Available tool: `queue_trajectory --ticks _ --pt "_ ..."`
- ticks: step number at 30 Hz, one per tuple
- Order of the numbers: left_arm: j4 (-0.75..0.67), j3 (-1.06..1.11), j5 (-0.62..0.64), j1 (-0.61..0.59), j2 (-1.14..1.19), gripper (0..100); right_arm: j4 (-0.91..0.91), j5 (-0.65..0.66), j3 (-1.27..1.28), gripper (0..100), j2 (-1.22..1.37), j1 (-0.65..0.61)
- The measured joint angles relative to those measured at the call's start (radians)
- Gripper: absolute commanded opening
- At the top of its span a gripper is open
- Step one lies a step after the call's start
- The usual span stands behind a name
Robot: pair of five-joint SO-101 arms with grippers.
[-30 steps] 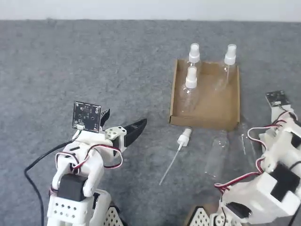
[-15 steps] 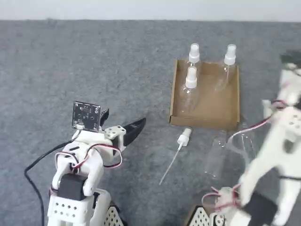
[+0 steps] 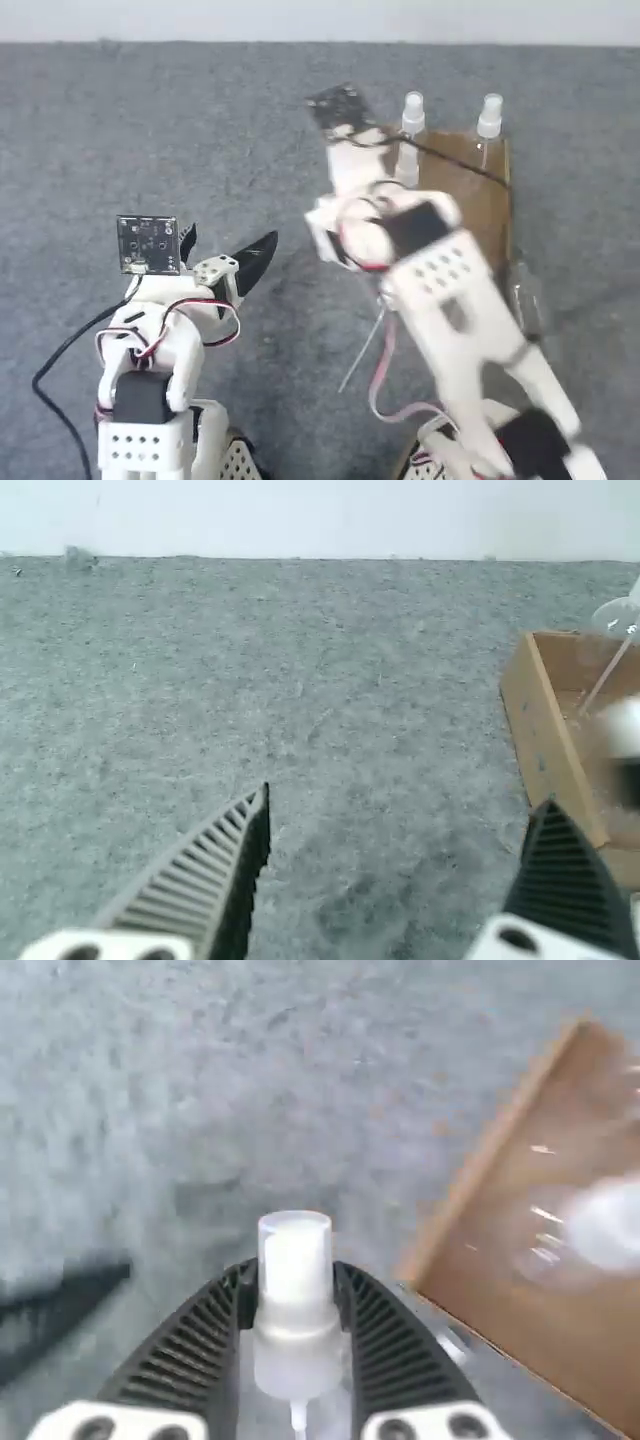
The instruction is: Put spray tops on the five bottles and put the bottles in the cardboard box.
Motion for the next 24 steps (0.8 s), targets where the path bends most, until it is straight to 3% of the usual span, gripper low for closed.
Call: queue_trajectory --ticks 5,10,19,24 --pt "0.000 0.000 0.000 0.003 0.000 37 -0.242 -0.147 0.049 8.1 0.241 -0.012" --pt "0.000 0.000 0.000 0.003 0.000 37 -0.339 -0.203 0.058 18.4 0.382 -0.011" --pt "0.000 0.000 0.000 0.003 0.000 37 -0.247 -0.187 0.058 21.5 0.368 -0.012" --pt "0.000 0.000 0.000 0.003 0.000 37 -0.091 -0.074 0.058 12.8 0.149 0.014"
